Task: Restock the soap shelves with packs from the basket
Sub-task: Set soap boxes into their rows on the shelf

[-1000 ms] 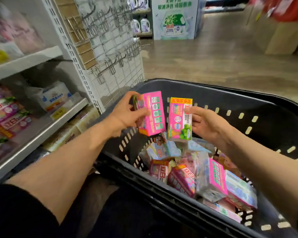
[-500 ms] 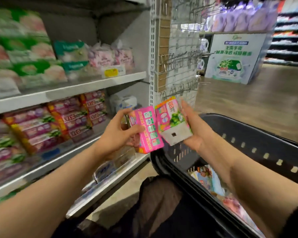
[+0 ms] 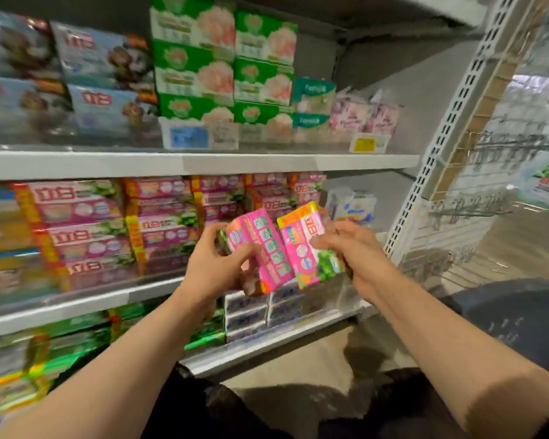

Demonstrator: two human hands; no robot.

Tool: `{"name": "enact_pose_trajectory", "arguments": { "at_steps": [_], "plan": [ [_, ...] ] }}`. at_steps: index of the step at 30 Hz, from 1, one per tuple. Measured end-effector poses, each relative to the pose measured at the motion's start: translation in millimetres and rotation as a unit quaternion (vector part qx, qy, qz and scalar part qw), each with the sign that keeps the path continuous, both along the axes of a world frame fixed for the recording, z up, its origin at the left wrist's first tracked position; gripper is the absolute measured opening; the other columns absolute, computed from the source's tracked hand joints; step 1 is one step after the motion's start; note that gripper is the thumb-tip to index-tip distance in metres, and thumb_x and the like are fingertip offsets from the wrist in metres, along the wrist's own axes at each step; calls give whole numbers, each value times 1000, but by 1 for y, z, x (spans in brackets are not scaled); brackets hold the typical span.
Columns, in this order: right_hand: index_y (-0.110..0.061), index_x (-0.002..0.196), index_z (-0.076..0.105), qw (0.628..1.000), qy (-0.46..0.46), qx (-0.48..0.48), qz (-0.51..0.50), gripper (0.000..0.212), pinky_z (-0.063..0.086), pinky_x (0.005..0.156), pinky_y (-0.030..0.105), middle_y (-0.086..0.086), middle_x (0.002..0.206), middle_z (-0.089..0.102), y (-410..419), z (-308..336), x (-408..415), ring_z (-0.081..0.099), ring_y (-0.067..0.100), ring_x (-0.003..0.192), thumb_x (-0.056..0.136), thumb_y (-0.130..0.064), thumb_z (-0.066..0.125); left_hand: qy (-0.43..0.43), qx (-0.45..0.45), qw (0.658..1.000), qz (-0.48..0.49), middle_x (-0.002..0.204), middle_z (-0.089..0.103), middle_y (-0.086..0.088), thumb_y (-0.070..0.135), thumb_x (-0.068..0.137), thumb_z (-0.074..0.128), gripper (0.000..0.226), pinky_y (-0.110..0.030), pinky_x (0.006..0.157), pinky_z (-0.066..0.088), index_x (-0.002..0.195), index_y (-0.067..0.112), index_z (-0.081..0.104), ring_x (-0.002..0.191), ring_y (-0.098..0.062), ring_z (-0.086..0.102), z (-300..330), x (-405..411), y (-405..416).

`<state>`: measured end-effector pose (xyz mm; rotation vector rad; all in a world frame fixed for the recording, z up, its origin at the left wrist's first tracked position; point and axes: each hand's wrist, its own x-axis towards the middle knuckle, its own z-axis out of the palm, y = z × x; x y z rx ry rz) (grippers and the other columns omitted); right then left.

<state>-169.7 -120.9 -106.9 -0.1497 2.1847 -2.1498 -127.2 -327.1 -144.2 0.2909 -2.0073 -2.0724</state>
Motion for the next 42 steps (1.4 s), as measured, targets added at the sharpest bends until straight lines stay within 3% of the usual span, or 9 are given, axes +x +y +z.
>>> {"name": "enact_pose_trajectory", "arguments": {
  "at_steps": [3,6,9,14,17,20,27,32,42],
  "plan": [
    [-16,98,64,997,51,55,-7,51,56,73,33,6,97,71,-29,-1,-9,69,19,85,54,-3,86,-41,-12,999,30,97,65,-6,27,78,78,36,-39,59,58,106,24,55,70,-18,67,-6,4,-29],
    [-20,102,63,990,109,87,-2,54,55,65,20,-2,95,68,-55,1,-15,65,11,83,60,8,82,-71,-42,996,46,96,66,-6,37,73,80,37,-52,74,58,99,32,55,86,-27,67,-15,8,-52],
    [-20,117,60,983,147,114,11,69,51,67,12,-8,95,64,-78,-1,-21,61,4,82,59,13,80,-85,-52,994,51,95,68,-7,37,75,79,35,-50,76,58,99,34,54,88,-29,68,-20,13,-69],
    [-21,126,59,940,231,252,2,78,48,91,37,5,109,52,-109,-9,-37,56,22,103,56,0,85,-78,-39,994,62,93,64,-1,31,80,77,36,-41,68,57,108,26,54,82,-20,66,-22,16,-87],
    [-20,132,55,907,273,322,1,80,40,85,28,-2,103,45,-121,-13,-46,49,20,102,60,-3,85,-76,-34,994,69,95,62,3,31,81,76,37,-44,73,59,109,25,53,88,-18,65,-21,15,-92],
    [-11,136,51,878,299,374,10,78,27,75,17,-3,103,41,-128,-16,-52,39,14,100,65,-2,83,-82,-26,994,66,98,63,4,30,81,76,38,-46,78,59,110,26,52,90,-19,66,-23,15,-97],
    [-6,121,57,835,323,446,20,53,30,76,27,1,97,46,-142,-18,-64,35,16,96,73,-6,79,-92,-40,993,65,98,64,5,30,80,77,42,-42,74,59,110,29,48,88,-19,68,-28,15,-107],
    [-2,117,61,842,306,443,-32,32,32,77,26,0,93,43,-147,-28,-67,48,26,101,86,-7,67,-92,-47,993,57,94,62,6,27,83,75,39,-32,61,57,111,27,47,80,-10,65,-27,15,-106],
    [-2,114,60,861,235,448,-45,36,43,90,39,8,105,57,-142,-72,-69,47,28,110,84,-17,72,-102,-58,992,47,94,61,6,27,82,76,50,-24,54,50,121,26,45,81,-8,63,-32,11,-103]
  ]
}}
